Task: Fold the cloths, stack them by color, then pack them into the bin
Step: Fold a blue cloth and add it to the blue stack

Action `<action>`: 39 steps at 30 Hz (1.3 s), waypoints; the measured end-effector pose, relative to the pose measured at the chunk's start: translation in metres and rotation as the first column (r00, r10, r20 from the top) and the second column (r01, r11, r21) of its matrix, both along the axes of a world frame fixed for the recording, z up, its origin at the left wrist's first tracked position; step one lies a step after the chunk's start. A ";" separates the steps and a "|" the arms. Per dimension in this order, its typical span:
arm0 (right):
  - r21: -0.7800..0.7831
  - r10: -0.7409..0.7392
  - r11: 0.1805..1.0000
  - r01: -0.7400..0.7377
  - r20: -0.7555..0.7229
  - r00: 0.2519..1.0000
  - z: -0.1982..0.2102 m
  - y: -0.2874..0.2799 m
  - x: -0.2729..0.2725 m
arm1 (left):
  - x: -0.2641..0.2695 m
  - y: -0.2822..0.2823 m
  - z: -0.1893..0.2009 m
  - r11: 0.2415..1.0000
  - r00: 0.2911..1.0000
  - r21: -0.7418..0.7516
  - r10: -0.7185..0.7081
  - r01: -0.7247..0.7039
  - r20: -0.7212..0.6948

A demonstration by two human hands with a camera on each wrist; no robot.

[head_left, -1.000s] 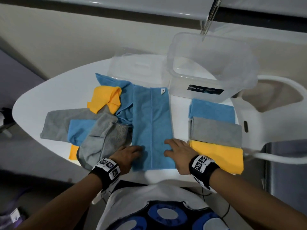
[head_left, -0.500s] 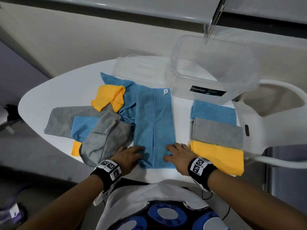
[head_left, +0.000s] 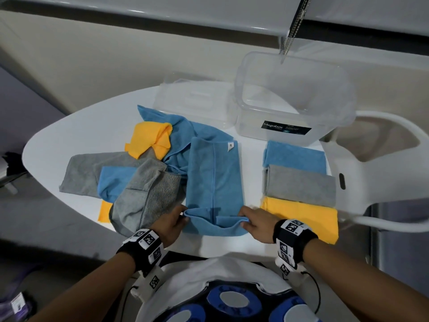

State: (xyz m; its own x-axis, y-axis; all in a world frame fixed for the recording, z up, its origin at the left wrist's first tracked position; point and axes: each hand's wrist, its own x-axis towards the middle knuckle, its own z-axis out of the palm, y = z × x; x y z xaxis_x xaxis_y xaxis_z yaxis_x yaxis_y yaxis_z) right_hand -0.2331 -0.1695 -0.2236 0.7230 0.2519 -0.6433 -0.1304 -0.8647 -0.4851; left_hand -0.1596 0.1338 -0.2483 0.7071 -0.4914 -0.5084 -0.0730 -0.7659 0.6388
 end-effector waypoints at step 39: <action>0.045 -0.275 0.961 0.272 0.191 0.942 -0.023 0.017 0.040 | 0.041 -0.048 -0.010 0.979 0.986 0.194 -0.086 0.058 0.141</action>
State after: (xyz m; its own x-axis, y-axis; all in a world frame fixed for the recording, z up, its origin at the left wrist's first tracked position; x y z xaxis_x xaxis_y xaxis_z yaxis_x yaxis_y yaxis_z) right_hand -0.1926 -0.1521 -0.2461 0.8759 0.0367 -0.4811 -0.2626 -0.8001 -0.5393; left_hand -0.1182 0.0861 -0.2581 0.7478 -0.4490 -0.4890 -0.2151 -0.8607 0.4614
